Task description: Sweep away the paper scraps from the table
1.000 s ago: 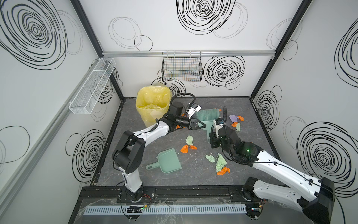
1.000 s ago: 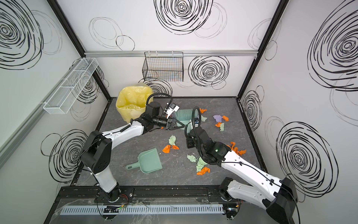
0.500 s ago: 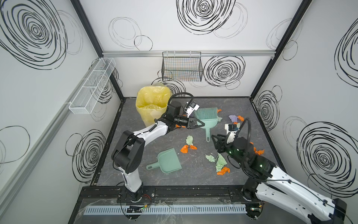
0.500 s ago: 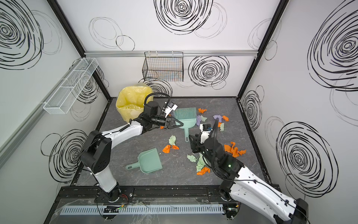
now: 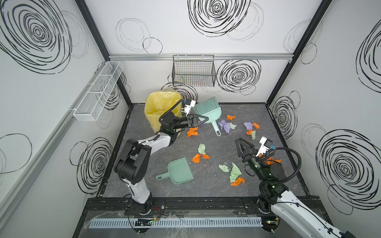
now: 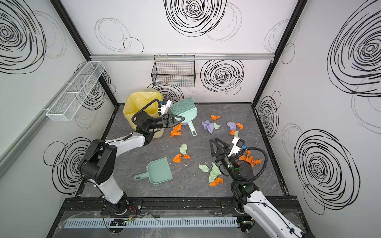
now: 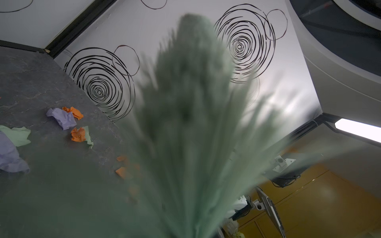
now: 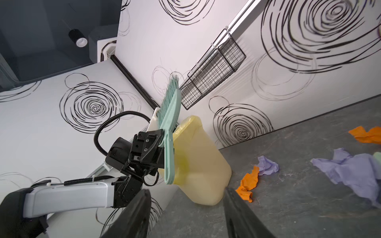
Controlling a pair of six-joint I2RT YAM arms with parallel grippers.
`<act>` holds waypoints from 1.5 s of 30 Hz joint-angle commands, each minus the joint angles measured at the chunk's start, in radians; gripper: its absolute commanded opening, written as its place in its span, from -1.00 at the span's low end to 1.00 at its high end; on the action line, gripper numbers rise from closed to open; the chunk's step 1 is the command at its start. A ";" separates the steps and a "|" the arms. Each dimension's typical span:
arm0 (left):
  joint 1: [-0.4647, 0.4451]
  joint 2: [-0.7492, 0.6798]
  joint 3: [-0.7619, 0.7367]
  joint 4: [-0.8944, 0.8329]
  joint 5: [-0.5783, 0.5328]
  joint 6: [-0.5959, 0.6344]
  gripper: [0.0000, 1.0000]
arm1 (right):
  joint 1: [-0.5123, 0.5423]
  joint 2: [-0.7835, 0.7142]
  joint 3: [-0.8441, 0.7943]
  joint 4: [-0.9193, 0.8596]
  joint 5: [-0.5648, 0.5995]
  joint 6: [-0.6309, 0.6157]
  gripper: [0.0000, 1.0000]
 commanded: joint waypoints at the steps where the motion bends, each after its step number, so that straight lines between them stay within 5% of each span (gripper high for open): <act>1: -0.017 -0.103 -0.029 -0.132 -0.111 0.148 -1.00 | -0.004 0.103 0.038 0.303 -0.100 0.114 0.20; 16: -0.102 -0.268 -0.081 -0.245 -0.379 0.130 -1.00 | 0.116 0.549 0.191 0.647 -0.093 0.193 0.13; 45: -0.120 -0.350 -0.134 -0.232 -0.372 0.157 -1.00 | 0.102 0.655 0.303 0.617 -0.128 0.234 0.20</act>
